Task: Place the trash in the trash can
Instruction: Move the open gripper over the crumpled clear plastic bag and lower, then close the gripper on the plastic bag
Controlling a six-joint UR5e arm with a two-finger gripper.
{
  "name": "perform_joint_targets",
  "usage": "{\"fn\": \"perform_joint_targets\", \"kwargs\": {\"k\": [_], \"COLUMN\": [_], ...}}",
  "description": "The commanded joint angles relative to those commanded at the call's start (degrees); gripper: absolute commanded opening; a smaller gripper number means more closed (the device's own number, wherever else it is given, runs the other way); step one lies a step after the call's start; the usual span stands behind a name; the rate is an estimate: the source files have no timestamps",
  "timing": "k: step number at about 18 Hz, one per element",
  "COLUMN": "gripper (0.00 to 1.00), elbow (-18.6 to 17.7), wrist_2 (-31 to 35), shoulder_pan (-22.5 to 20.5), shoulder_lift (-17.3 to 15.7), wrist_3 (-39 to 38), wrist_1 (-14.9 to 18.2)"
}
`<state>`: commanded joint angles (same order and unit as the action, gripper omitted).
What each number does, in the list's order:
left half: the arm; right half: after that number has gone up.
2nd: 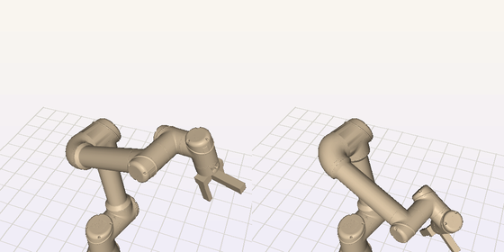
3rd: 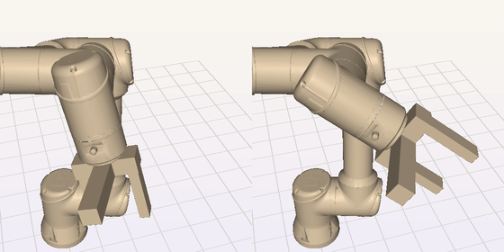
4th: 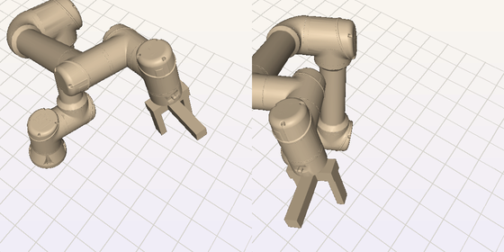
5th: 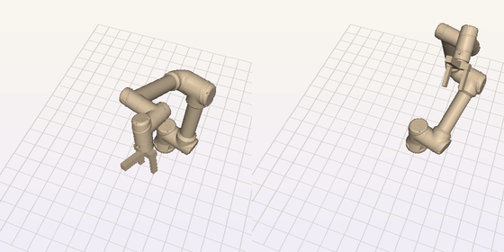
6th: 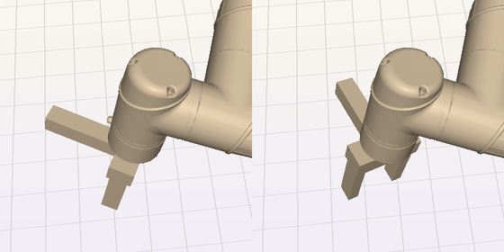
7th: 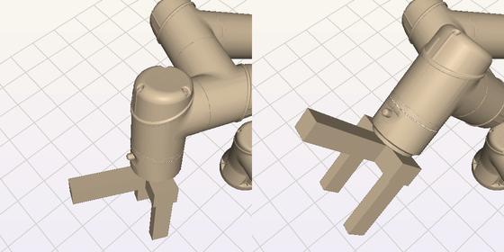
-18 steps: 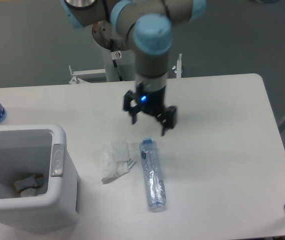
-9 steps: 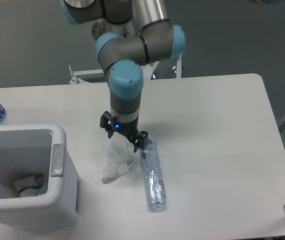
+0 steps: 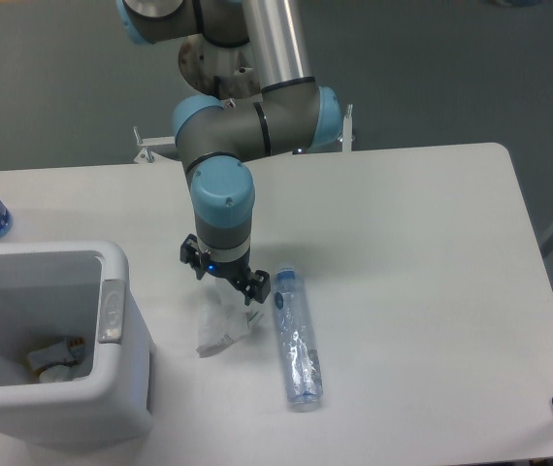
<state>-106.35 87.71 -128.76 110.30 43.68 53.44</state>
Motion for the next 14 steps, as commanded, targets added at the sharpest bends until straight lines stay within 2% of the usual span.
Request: {"fn": "perform_joint_targets", "kwargs": {"k": [2,7,8,11,12,14], "gripper": [0.74,0.53,0.45,0.08,0.00,0.00], "elbow": [0.0,0.1,0.1,0.3,0.5,0.5], "wrist_2": [2.2,4.0,4.0,4.1,4.1,4.1], "shoulder_pan": [0.2,0.2,0.1,0.1,0.0,-0.3], "shoulder_lift": [0.1,0.1,0.1,-0.1,-0.2,-0.5], "wrist_3": [-1.0,-2.1,-2.2,-2.1,-2.0,-2.0], "wrist_1": [-0.1,0.0,0.0,0.2,0.3,1.1]}}
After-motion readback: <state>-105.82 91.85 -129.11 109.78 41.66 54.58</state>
